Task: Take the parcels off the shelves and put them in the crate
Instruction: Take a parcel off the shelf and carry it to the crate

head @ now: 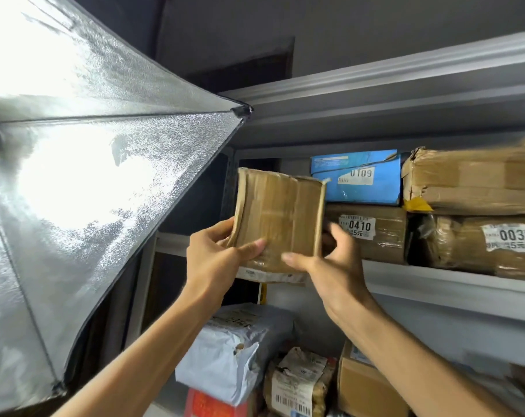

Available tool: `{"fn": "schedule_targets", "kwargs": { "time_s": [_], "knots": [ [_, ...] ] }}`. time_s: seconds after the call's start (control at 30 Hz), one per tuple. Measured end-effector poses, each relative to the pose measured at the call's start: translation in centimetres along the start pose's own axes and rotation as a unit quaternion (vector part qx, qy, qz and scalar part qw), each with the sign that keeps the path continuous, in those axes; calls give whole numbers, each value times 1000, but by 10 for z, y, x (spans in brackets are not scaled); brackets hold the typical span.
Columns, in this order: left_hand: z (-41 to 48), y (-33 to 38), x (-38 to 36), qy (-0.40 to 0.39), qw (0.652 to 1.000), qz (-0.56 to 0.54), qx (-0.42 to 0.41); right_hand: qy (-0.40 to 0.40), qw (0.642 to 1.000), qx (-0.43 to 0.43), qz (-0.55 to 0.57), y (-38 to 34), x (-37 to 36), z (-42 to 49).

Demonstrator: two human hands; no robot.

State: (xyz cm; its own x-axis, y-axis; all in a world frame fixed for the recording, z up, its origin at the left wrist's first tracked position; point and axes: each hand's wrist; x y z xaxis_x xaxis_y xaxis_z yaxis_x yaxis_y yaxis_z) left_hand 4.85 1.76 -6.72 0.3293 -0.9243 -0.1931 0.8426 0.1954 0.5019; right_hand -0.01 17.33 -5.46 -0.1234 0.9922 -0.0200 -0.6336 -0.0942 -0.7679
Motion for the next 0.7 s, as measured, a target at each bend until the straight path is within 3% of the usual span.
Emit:
{"fn": "schedule_targets", "kwargs": {
  "time_s": [0.13,0.27,0.4,0.6,0.7],
  "knots": [
    [-12,14,-3,-16,994,38,-97,-12,996,3,83,7,14,-12],
    [-22,19,-5,4,982,61,-177,18,987,110,119,-10,26,-25],
    [-20,27,-7,34,975,65,-211,-7,976,171,134,-29,38,-27],
    [-15,56,-26,-24,970,109,-218,1,967,151,207,-46,56,-21],
    [-20,67,-42,-65,955,164,-240,-16,952,89,292,-45,64,-9]
  ]
}}
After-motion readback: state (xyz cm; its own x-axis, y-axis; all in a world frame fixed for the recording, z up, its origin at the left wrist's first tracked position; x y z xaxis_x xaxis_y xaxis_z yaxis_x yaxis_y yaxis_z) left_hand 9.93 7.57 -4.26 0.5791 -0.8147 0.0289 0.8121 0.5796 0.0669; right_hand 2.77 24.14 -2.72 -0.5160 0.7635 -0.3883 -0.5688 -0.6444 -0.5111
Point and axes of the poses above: each hand's wrist, its own z-axis towards the middle knuckle, its own x-axis out of the back of the hand, y = z × x, and after that the axes turned 8 degrees about -x, right-handed
